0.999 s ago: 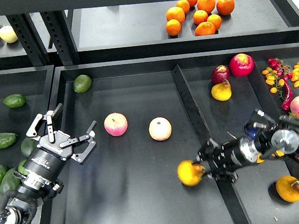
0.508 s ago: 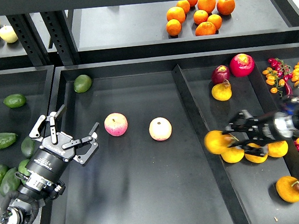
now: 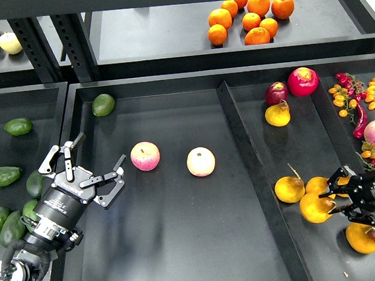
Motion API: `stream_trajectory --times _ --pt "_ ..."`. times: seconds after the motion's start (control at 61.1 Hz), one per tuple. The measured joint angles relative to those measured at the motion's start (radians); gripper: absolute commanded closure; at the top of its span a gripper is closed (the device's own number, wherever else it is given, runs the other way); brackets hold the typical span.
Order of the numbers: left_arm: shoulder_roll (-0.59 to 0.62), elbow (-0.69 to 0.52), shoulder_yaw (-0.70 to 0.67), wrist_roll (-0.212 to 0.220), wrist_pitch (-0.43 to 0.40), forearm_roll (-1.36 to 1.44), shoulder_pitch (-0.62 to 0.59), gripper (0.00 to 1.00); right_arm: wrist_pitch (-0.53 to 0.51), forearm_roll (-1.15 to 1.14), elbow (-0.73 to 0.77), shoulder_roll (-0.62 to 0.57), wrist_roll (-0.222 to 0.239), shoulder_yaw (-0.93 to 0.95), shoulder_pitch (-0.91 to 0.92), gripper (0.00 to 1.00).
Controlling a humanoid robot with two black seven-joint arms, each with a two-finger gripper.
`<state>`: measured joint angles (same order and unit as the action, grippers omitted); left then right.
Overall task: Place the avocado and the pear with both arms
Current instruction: 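Carry the pear into the pear bin and open the right gripper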
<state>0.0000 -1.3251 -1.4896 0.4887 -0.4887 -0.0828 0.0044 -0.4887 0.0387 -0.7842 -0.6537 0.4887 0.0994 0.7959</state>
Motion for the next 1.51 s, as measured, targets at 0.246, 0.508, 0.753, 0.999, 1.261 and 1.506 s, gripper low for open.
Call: stream_trajectory --times 0.246,0.508,0.753,0.999,1.261,1.506 --pt "0.0 -0.003 -0.001 0.0 0.0 0.0 0.002 0.01 0.0 -0.006 0.001 0.004 0.0 -0.003 -0.036 0.77" --pt "0.0 -0.005 0.0 0.0 0.0 0.0 0.007 0.01 0.0 -0.032 0.012 0.019 0.0 0.0 -0.092 0.71" --pt "0.0 -0.005 0.001 0.0 0.0 0.0 0.012 0.01 0.0 -0.037 0.021 0.033 0.0 0.005 -0.108 0.64" --pt "0.0 -0.005 0.001 0.0 0.0 0.0 0.012 0.01 0.0 -0.037 0.023 0.043 0.0 0.005 -0.109 0.56" --pt "0.0 -0.006 0.0 0.0 0.0 0.0 0.014 0.01 0.0 -0.037 0.023 0.048 0.0 0.007 -0.108 0.37" --pt "0.0 -0.006 0.0 0.0 0.0 0.0 0.019 0.01 0.0 -0.051 0.013 0.029 0.0 0.012 -0.102 0.08"
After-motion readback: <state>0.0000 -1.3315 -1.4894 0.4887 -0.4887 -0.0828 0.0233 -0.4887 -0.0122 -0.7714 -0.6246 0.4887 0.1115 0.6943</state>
